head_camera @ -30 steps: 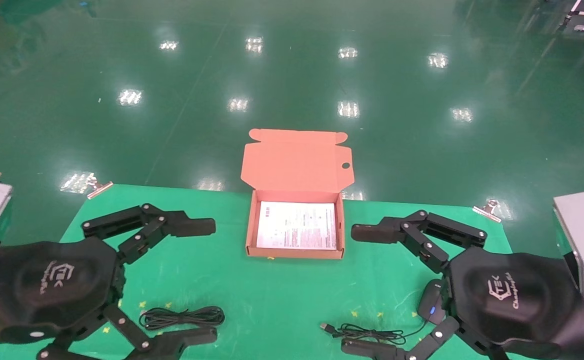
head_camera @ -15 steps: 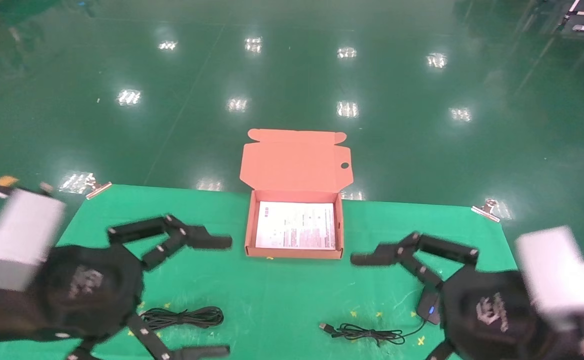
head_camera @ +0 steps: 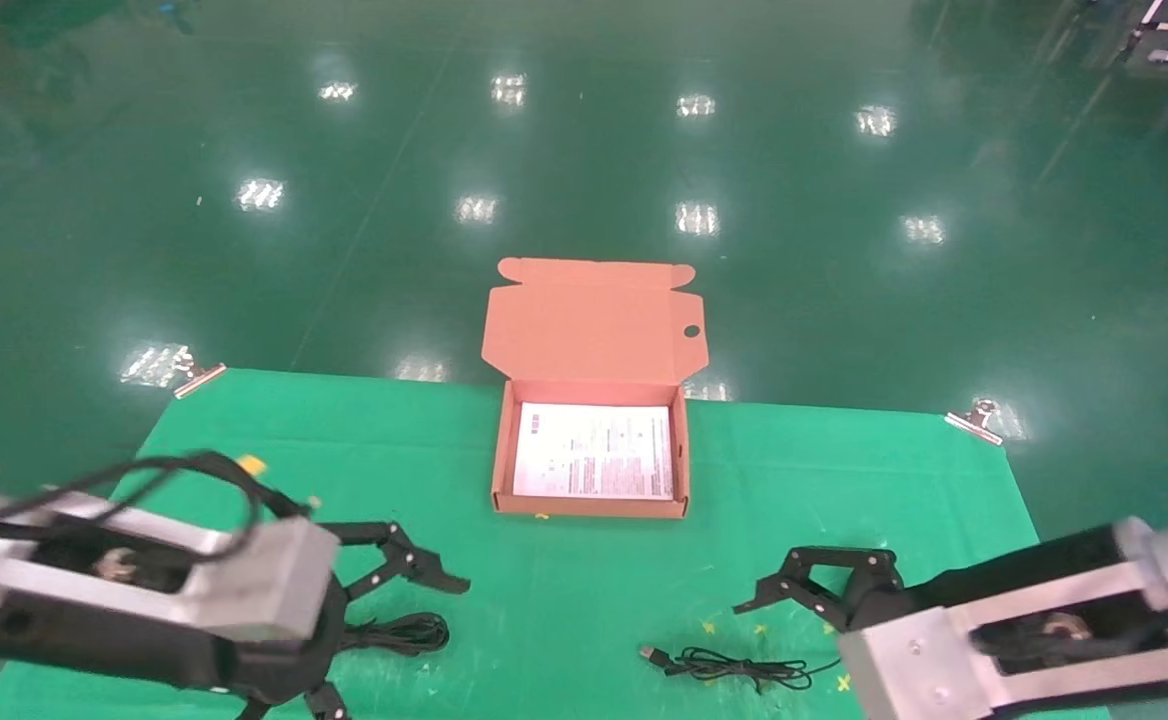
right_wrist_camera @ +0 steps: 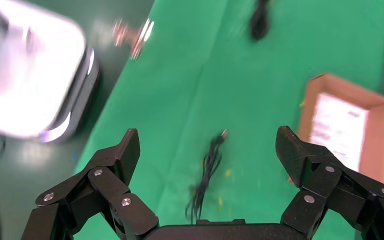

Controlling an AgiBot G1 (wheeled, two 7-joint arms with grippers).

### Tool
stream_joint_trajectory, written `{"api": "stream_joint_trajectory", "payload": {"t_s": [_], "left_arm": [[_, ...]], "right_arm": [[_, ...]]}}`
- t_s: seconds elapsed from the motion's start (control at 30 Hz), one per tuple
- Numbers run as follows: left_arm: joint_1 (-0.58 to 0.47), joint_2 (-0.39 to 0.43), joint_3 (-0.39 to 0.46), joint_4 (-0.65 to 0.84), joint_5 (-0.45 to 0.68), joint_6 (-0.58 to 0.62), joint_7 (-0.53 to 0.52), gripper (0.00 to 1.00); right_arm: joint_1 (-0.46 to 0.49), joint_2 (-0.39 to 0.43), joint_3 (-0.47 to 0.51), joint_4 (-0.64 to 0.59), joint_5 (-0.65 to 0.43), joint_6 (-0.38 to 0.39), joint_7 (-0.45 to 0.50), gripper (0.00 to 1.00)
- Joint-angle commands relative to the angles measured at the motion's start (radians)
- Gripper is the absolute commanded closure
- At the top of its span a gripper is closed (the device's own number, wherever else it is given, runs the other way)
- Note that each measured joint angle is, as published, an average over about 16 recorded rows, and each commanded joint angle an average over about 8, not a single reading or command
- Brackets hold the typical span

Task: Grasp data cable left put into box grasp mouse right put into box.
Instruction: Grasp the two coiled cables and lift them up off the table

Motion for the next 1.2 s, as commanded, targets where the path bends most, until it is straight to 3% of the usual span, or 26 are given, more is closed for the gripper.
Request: {"api": "stream_joint_trajectory", "payload": {"t_s": [0.03, 0.23, 0.47, 0.9, 1.2], "left_arm": [[-0.038, 0.011, 0.058, 0.003, 0.046, 0.002, 0.017, 0.0], [-0.109, 0.055, 0.185, 0.063, 0.157, -0.013, 0.063, 0.0], [-0.114, 0.11, 0.261, 0.141, 0.277, -0.067, 0.068, 0.0], [-0.048, 0.193, 0.298, 0.332, 0.396, -0.241, 0.056, 0.0], [-0.04, 0.275, 0.312, 0.487, 0.449, -0.337, 0.047, 0.0]], "right_arm": [[0.052, -0.018, -0.072, 0.001, -0.061, 0.0, -0.03, 0.0], [0.106, -0.073, -0.184, 0.003, -0.188, 0.036, -0.03, 0.0], [0.075, -0.124, -0.249, 0.003, -0.304, 0.102, -0.025, 0.0], [-0.068, -0.171, -0.297, -0.008, -0.502, 0.321, 0.069, 0.0], [-0.115, -0.233, -0.312, -0.068, -0.567, 0.399, 0.131, 0.0]]}}
